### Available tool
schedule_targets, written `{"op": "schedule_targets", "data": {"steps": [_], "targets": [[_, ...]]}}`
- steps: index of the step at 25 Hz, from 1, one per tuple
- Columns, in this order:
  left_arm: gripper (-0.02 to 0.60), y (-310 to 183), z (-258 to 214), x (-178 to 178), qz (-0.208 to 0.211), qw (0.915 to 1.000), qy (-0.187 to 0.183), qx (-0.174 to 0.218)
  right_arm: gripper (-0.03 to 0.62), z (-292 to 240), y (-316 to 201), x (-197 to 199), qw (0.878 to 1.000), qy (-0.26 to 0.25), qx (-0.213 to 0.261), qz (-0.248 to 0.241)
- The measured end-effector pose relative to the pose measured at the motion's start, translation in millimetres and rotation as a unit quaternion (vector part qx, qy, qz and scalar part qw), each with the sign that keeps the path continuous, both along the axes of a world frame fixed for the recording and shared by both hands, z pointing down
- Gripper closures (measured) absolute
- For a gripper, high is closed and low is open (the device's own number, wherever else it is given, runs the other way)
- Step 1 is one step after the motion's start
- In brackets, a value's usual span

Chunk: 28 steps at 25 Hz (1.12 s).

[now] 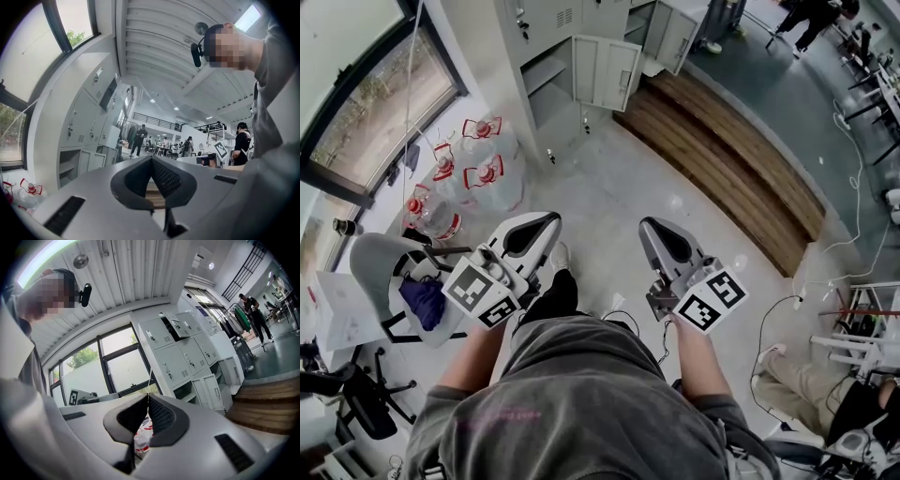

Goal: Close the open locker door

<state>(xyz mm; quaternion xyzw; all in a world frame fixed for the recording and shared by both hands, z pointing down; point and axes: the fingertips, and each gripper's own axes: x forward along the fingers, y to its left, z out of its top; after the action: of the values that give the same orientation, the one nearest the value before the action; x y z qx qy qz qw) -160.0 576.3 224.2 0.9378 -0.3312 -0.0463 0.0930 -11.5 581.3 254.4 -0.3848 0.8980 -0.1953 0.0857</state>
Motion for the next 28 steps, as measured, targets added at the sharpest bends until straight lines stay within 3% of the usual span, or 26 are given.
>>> {"op": "schedule_targets", "data": {"steps": [28], "targets": [[0.568,-263.6,11.8,-99.4,0.03,0.999,0.002,-0.034,0.571,2.5,-254.1,-94.3,0.999,0.019,-0.035,0.028]]}}
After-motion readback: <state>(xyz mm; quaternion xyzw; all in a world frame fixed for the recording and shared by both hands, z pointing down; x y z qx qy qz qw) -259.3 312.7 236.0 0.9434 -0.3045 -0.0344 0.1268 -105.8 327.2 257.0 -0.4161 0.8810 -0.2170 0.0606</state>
